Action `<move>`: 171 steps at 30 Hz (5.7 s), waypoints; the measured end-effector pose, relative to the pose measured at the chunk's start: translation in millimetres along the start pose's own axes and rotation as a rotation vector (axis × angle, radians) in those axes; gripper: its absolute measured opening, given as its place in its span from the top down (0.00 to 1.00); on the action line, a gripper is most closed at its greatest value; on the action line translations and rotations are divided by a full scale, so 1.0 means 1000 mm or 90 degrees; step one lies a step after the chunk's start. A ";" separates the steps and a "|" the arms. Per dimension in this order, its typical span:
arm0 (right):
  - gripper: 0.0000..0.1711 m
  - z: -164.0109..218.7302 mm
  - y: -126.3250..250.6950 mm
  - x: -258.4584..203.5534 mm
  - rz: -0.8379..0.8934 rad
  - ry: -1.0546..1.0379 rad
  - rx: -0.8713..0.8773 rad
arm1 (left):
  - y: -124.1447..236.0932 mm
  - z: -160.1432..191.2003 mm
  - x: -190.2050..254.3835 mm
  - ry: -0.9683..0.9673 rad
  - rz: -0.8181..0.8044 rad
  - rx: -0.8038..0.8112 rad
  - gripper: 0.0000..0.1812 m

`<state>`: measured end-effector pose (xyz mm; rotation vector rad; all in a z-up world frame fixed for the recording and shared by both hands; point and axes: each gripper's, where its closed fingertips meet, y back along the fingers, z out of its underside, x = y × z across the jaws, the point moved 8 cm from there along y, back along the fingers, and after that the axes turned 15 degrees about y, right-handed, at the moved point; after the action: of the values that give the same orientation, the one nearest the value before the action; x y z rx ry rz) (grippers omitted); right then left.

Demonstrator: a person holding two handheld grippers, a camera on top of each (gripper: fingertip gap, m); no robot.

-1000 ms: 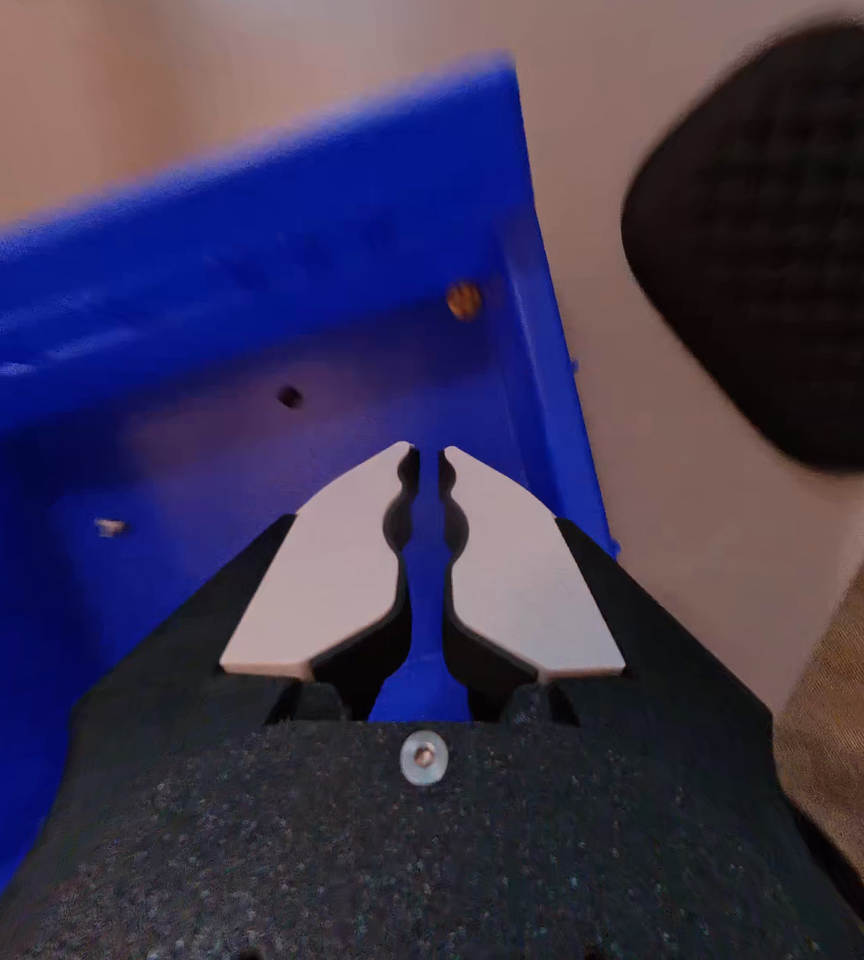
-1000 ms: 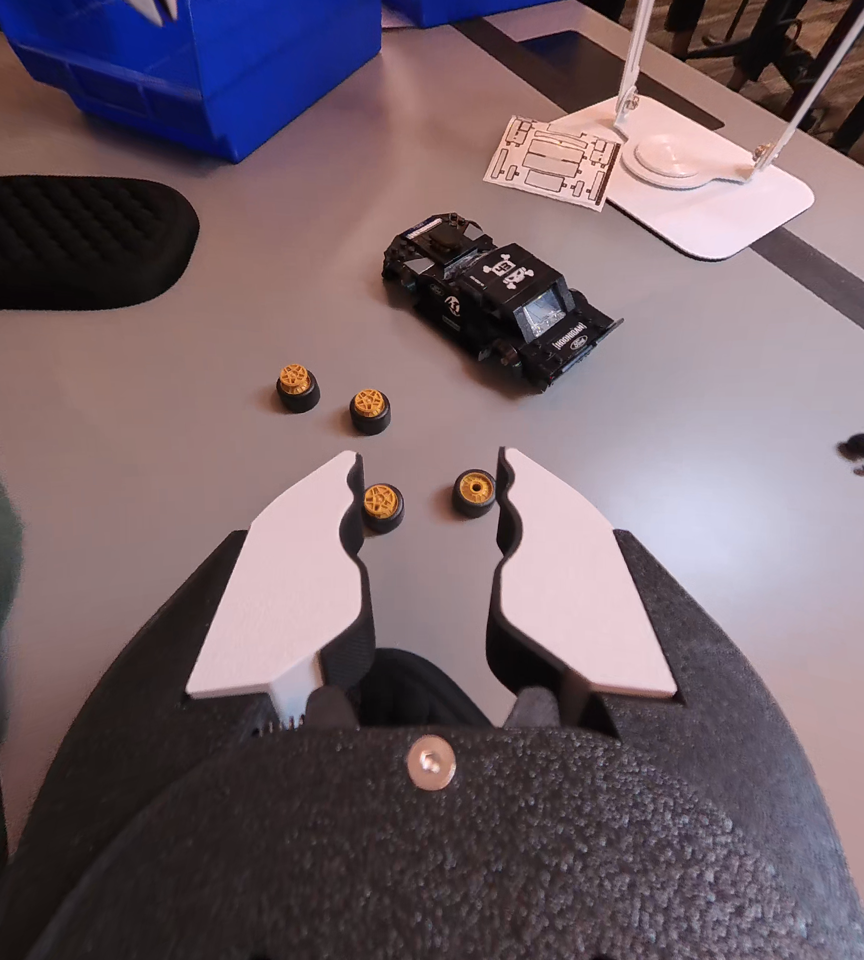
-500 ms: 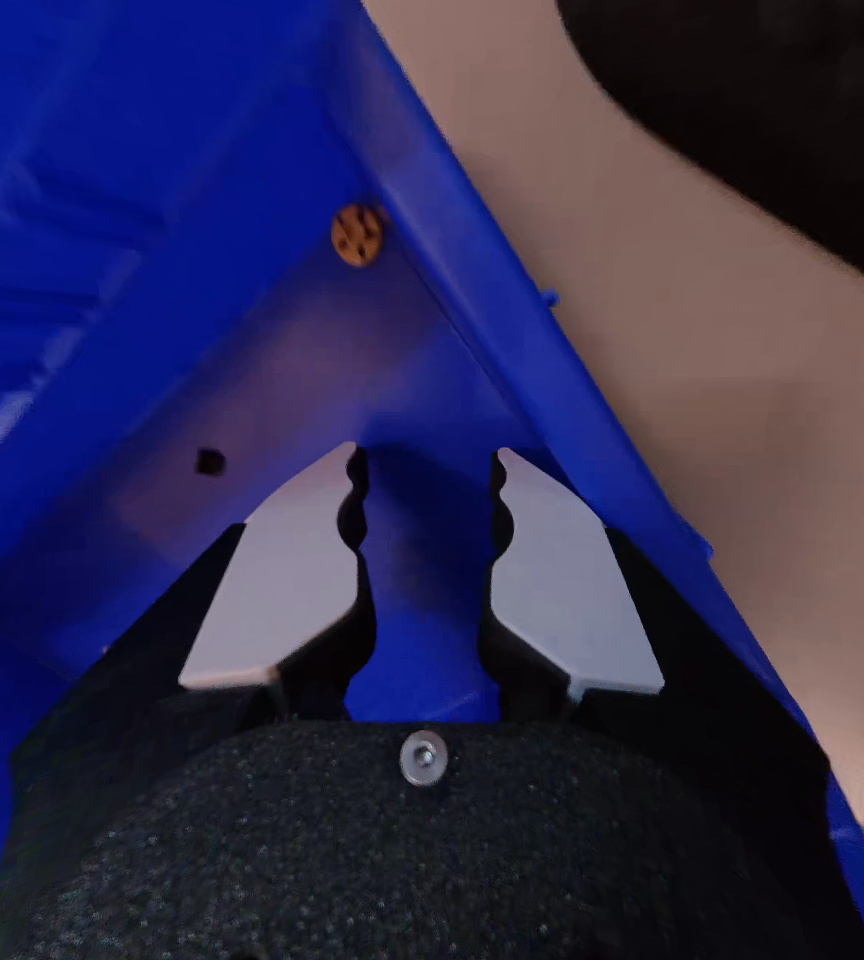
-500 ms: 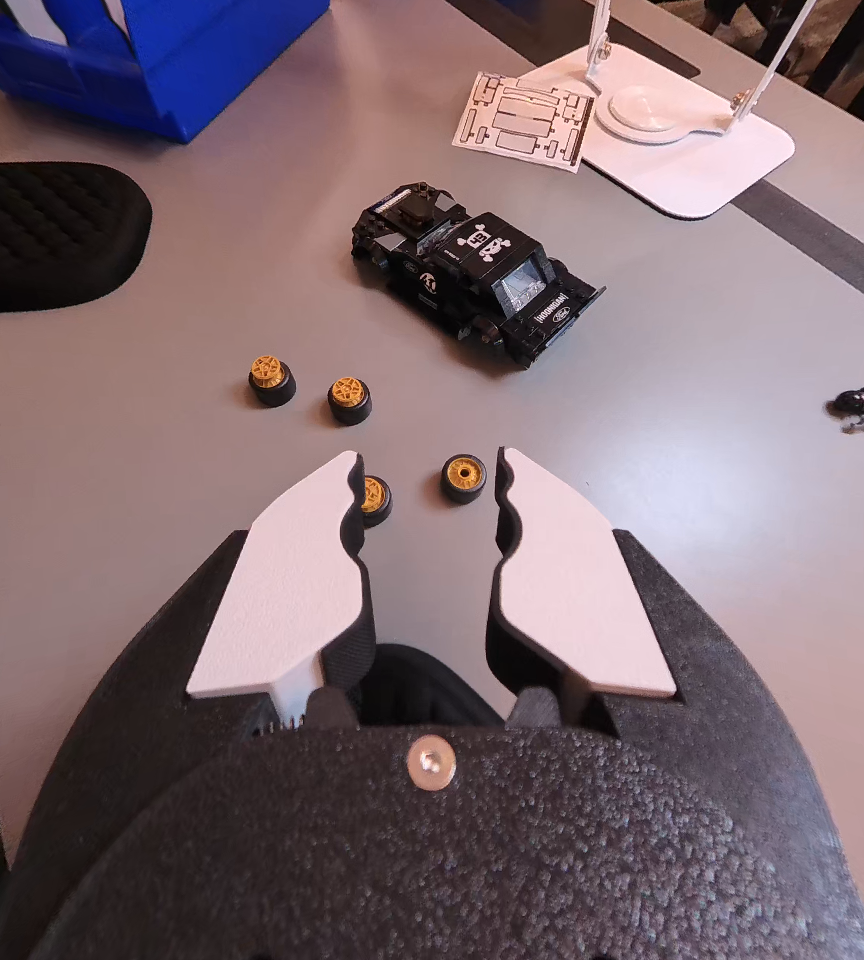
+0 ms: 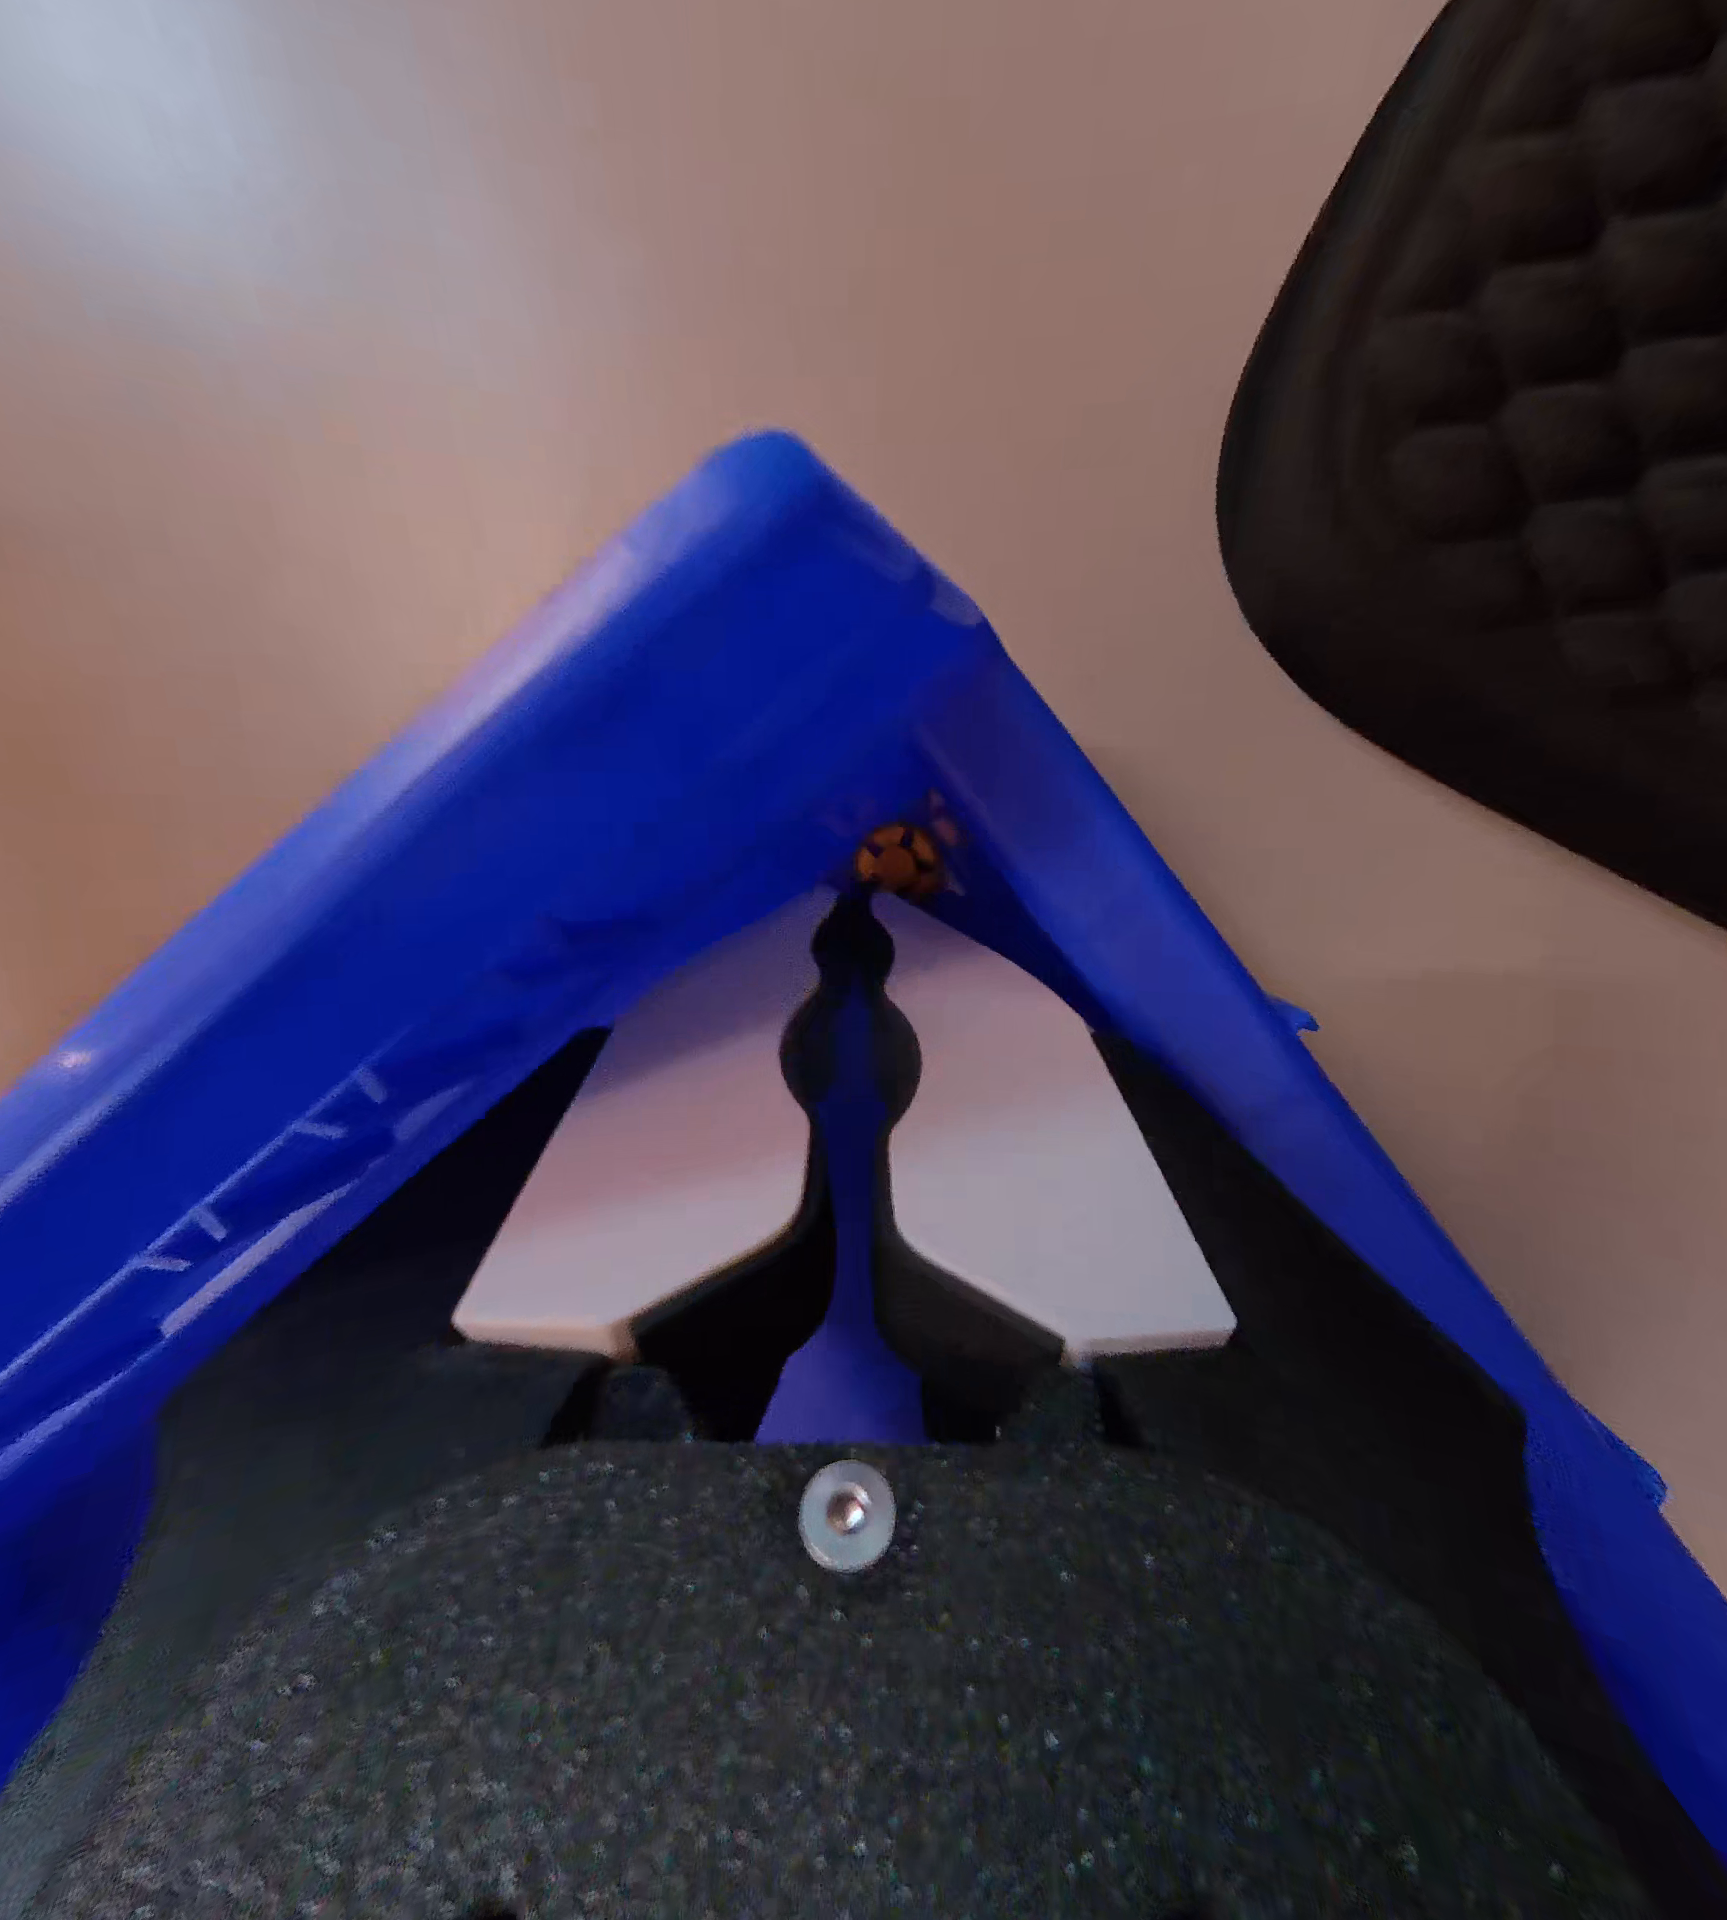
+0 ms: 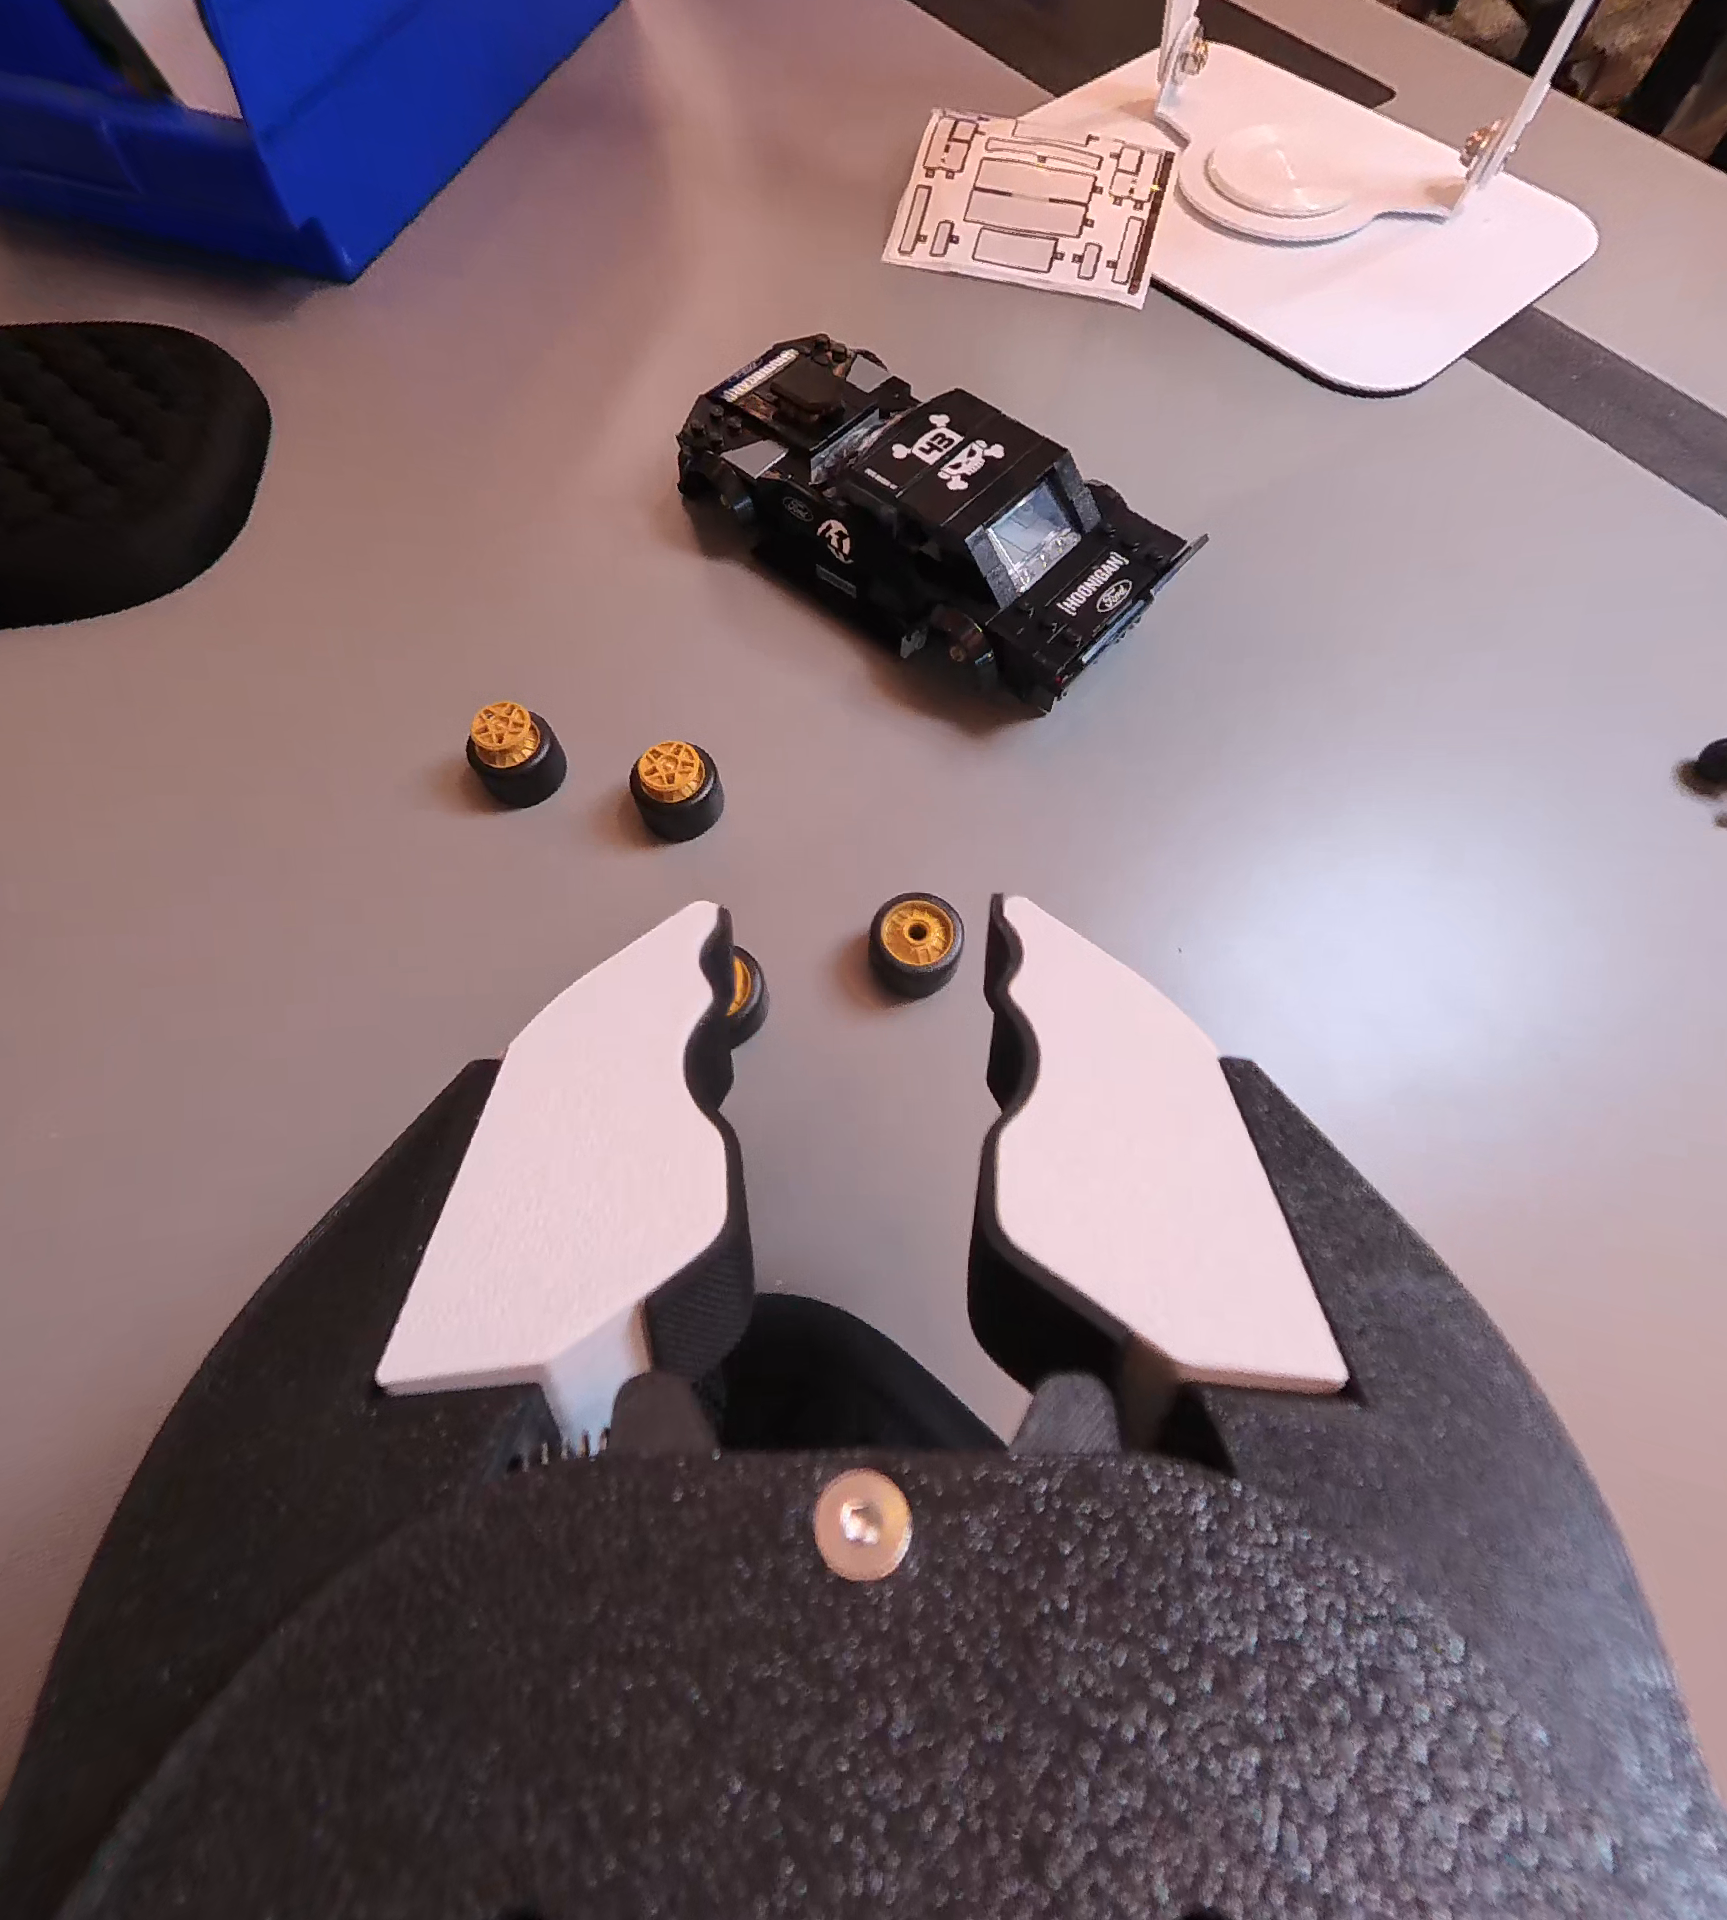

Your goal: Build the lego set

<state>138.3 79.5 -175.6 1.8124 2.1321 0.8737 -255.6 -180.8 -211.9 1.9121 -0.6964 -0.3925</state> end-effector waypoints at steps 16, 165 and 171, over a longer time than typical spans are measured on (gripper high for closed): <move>0.73 -0.001 -0.010 0.004 -0.016 0.000 0.002 | 0.059 0.050 0.018 0.135 0.076 -0.284 0.94; 0.76 -0.075 0.004 -0.040 -0.016 0.111 0.307 | 0.111 -0.119 0.060 0.371 0.389 0.813 0.97; 0.82 -0.143 -0.007 -0.055 -0.020 0.250 0.397 | 0.061 -0.182 0.086 0.344 0.630 0.921 0.98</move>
<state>70.9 -16.1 -77.2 1.9808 2.9291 0.6364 -105.3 -123.9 -76.4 2.3240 -1.6189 1.5769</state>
